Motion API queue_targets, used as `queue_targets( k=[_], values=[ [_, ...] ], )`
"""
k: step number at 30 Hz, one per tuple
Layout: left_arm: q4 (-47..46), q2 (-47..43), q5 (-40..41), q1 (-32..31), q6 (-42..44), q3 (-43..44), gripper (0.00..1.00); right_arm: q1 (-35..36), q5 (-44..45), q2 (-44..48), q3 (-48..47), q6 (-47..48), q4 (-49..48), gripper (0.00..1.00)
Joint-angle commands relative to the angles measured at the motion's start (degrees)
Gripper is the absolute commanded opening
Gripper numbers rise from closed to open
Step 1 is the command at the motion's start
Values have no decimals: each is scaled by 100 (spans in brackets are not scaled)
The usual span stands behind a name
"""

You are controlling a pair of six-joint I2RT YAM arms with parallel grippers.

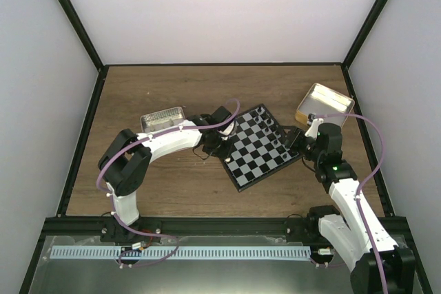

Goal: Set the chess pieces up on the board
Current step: Move the chess piece to the chessboard, then pick up the chess piece from the storage box.

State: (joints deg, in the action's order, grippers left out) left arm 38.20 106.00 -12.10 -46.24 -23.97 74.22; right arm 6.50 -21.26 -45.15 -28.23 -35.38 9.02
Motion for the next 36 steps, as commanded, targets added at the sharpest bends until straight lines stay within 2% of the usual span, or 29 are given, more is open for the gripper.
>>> queue_targets(
  k=[1,9,14,18,22,29,36],
  values=[
    [-64,141,-56,-33,-72,52,16,18,-34,79,-8,83,80,51],
    [-64,-6,-48,-25,-145,149,39,18,-90,169,-69,75,180,52],
    [26,-486,452,51,-257,294,52,18,-192,197,-231,57,275,53],
    [56,-999,1254,344,-418,80,53,18,-319,149,-411,25,413,54],
    [-109,-1496,1947,1122,-671,-478,52,18,-374,102,-474,-28,420,54],
    [-649,-1647,1859,2665,-783,-1118,44,19,-551,-353,-441,33,115,54],
    [-865,-983,1773,3248,-621,-997,46,13,-571,-570,-377,43,11,53]
  ],
)
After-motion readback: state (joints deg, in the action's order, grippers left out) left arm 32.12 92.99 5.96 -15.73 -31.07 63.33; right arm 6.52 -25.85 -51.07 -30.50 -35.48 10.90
